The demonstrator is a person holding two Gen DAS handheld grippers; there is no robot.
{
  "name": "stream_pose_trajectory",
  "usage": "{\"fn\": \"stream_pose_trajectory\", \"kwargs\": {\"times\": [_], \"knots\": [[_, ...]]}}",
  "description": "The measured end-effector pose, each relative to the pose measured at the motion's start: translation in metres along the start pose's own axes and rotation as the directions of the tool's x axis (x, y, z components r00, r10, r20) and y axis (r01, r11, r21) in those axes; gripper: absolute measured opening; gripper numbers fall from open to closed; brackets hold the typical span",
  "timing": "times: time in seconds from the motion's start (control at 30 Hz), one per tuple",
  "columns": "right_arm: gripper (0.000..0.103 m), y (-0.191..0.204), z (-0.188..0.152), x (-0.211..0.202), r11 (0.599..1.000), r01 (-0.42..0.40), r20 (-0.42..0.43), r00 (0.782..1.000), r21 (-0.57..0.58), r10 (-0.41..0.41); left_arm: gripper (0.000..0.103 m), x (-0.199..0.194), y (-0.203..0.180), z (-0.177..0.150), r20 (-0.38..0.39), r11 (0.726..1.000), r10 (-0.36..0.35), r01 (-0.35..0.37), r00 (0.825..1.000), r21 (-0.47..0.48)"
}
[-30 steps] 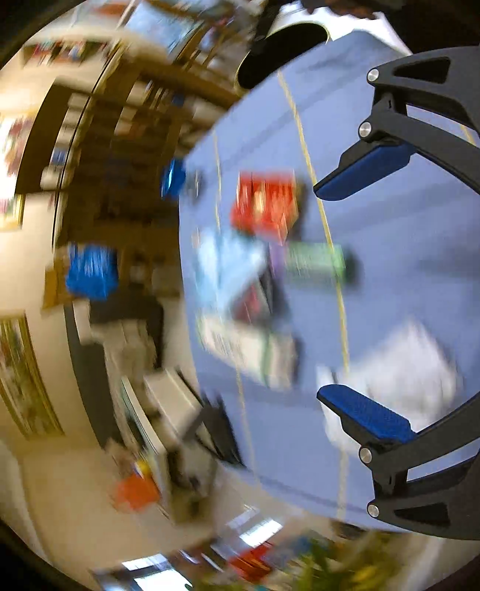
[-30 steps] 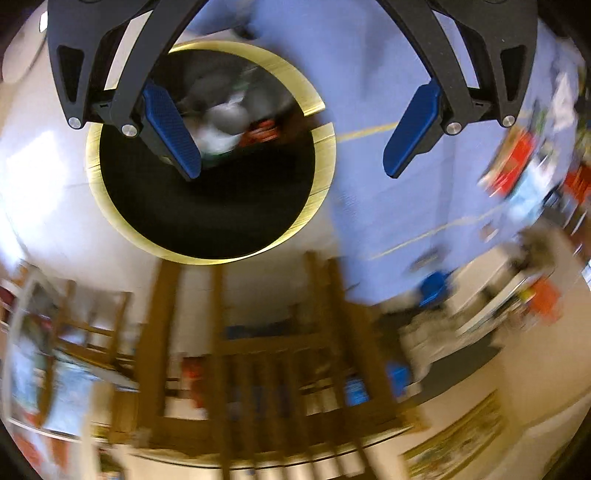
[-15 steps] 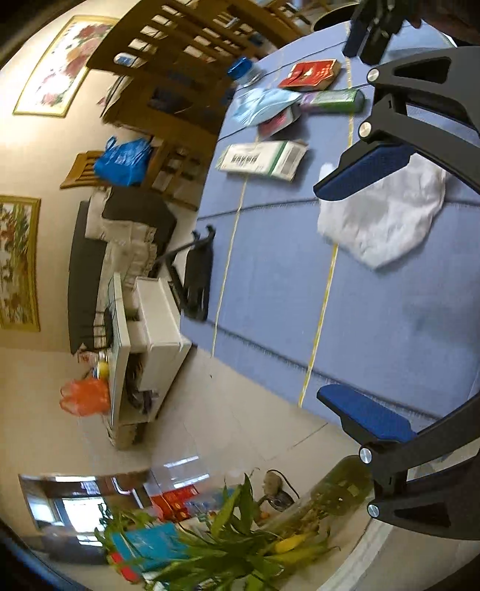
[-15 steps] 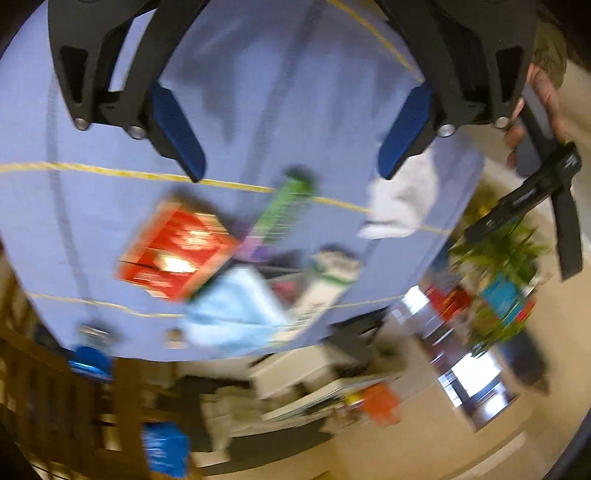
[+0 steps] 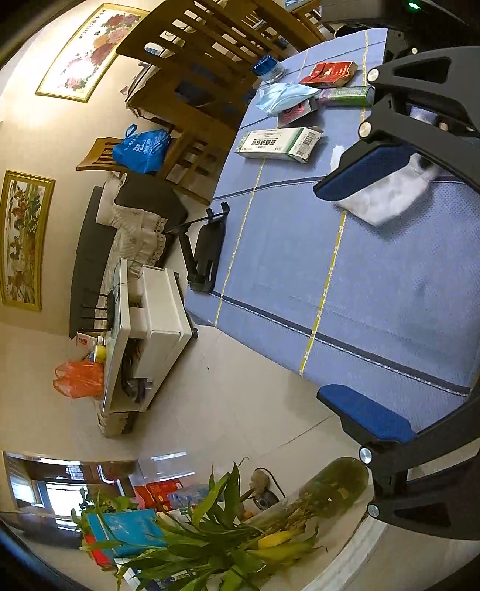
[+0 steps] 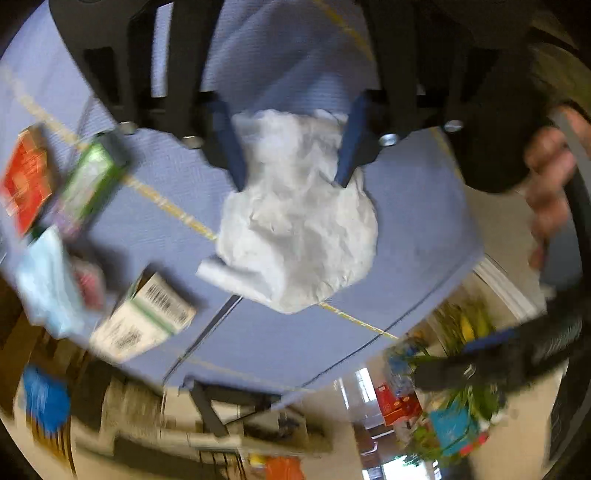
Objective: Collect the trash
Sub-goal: 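Grasp the white tissue with the right gripper while the left grasps the ointment box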
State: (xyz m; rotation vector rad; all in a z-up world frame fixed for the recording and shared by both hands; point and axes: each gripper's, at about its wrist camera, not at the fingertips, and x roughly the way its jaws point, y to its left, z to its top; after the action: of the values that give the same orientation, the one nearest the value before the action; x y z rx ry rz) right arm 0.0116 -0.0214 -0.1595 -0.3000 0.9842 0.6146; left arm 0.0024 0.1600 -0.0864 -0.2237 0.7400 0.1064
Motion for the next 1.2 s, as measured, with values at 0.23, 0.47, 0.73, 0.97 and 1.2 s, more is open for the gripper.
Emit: {"fn": "stream_pose_trajectory", "kwargs": {"times": [0.23,0.47,0.73,0.97,1.2], "knots": [[0.002,-0.050,-0.022,-0.046,0.989,-0.070,0.111,0.992,0.129,0.056,0.096,0.010,-0.016,0.002,-0.014,0.999,-0.021,0.022,1.000,0.039],[0.002,-0.152,-0.072,-0.109,0.935,-0.057,0.221,0.975,0.351,-0.023,0.096,0.040,-0.081,0.019,-0.077,0.980,-0.116,0.127,0.990,0.152],[0.002,-0.227,-0.127,-0.147,0.858,-0.079,0.287,0.955,0.508,-0.082,0.096,0.117,-0.166,0.016,-0.198,0.914,-0.073,0.145,0.978,0.379],[0.002,-0.245,-0.150,-0.145,0.822,-0.115,0.314,0.946,0.557,-0.080,0.097,0.155,-0.185,0.012,-0.252,0.858,0.004,0.126,0.968,0.498],[0.002,-0.243,-0.153,-0.136,0.812,-0.121,0.316,0.945,0.571,-0.080,0.046,0.166,-0.196,0.027,-0.279,0.856,-0.069,0.200,0.958,0.476]]}}
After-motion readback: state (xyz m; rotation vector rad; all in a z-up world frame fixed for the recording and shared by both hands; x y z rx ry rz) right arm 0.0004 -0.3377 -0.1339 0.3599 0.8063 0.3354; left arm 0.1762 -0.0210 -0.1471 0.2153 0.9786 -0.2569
